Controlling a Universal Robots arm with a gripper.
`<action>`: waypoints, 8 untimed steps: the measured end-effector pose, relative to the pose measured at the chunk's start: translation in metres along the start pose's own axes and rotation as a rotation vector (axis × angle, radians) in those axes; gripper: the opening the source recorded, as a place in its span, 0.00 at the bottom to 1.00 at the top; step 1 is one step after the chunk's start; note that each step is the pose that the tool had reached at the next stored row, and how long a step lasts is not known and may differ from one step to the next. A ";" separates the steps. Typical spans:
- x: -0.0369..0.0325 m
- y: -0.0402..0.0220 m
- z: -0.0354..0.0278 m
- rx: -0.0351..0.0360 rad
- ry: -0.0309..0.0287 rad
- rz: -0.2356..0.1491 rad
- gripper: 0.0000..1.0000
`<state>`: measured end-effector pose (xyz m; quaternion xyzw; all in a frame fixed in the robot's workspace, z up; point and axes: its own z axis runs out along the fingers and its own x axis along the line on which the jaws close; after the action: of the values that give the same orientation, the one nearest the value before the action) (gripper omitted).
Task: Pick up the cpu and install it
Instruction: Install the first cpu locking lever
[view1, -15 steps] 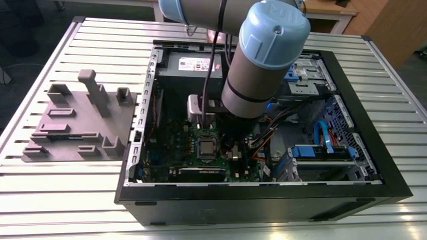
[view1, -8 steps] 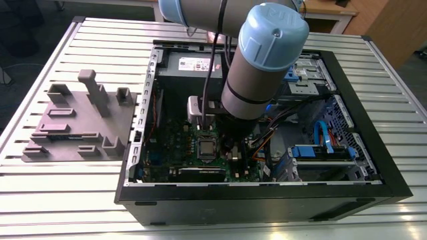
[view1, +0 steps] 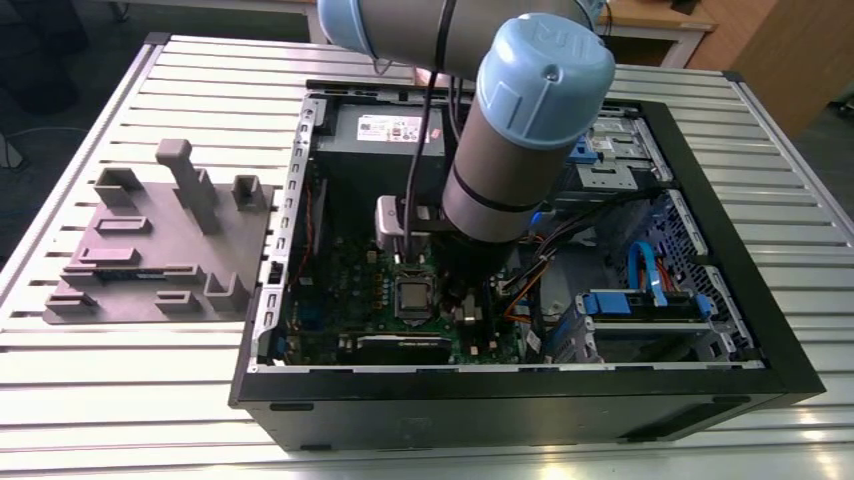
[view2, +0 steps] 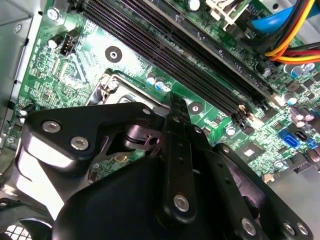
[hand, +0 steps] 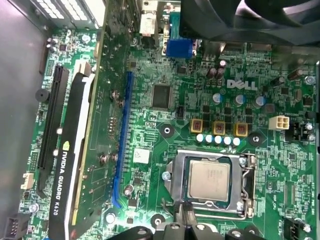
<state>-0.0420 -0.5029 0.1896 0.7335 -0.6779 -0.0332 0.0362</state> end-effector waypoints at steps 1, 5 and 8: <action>0.0000 -0.0004 0.0004 0.0000 -0.0001 0.000 0.10; 0.0001 -0.0017 0.0011 0.0002 -0.0003 0.000 0.10; 0.0001 -0.0027 0.0016 0.0003 -0.0004 0.000 0.10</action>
<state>-0.0395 -0.5028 0.1877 0.7335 -0.6779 -0.0332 0.0359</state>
